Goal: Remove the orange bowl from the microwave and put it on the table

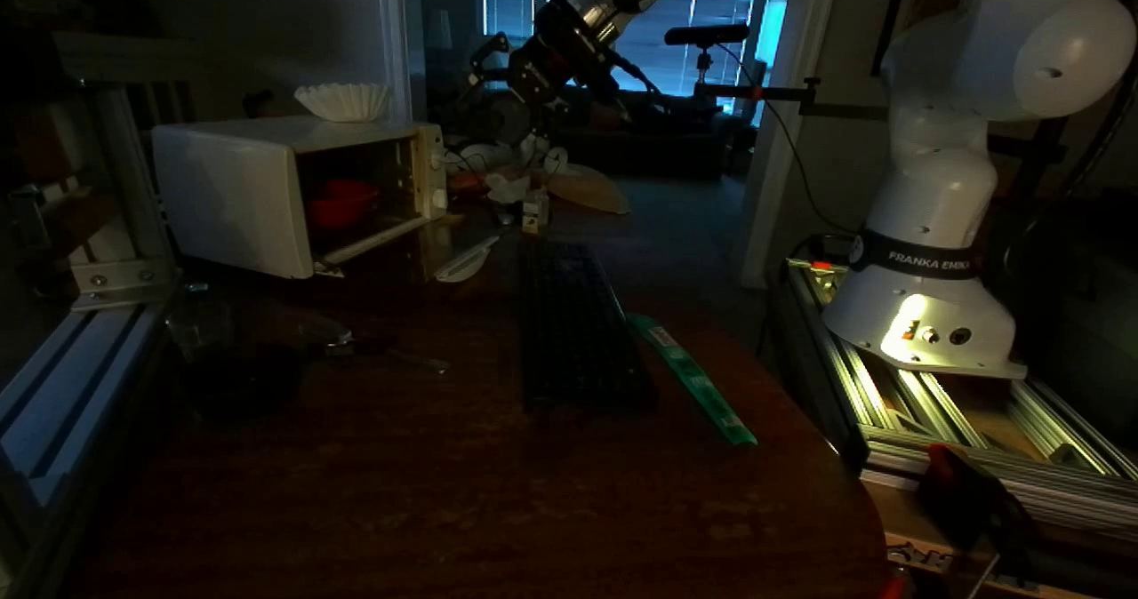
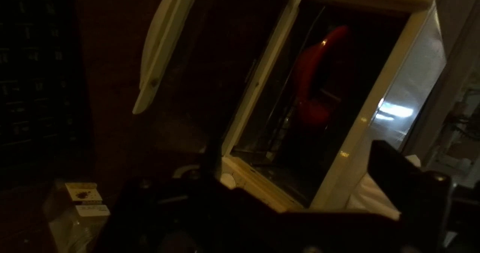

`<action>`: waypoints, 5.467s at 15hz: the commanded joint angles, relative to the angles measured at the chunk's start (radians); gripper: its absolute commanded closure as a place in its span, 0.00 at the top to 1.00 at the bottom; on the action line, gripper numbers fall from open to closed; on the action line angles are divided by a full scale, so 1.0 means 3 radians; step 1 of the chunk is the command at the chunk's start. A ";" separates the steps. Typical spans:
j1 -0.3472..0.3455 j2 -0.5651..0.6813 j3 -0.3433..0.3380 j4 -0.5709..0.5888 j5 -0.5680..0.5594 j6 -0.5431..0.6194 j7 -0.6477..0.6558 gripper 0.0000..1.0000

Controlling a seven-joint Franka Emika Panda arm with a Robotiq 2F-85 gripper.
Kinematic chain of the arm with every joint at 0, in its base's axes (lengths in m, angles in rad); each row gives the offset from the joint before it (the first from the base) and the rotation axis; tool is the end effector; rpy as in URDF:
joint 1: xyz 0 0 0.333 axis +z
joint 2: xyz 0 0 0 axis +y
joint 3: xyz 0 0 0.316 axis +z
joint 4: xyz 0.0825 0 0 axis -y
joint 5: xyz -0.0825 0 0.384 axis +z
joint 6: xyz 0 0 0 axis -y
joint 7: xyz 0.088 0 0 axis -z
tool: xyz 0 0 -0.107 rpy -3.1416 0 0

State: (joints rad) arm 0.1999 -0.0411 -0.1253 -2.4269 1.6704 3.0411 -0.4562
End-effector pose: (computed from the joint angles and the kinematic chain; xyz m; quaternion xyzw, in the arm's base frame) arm 0.4708 -0.0415 0.3396 -0.7895 0.4850 -0.2689 0.2631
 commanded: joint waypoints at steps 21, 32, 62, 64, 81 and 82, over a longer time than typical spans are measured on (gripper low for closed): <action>0.0042 0.1383 -0.0355 0.0913 0.2828 -0.0837 -0.2750 1.00; 0.0045 0.1383 -0.0358 0.0914 0.2828 -0.0837 -0.2748 1.00; -0.0038 0.1694 -0.0202 0.1209 0.2781 -0.1255 -0.2528 1.00; -0.0038 0.1694 -0.0201 0.1209 0.2781 -0.1255 -0.2528 1.00; -0.0040 0.1694 -0.0200 0.1211 0.2781 -0.1256 -0.2526 1.00; -0.0040 0.1694 -0.0200 0.1211 0.2781 -0.1256 -0.2526 1.00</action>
State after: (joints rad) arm 0.1908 0.4676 -0.1874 -2.0643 2.5092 2.6632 -1.2172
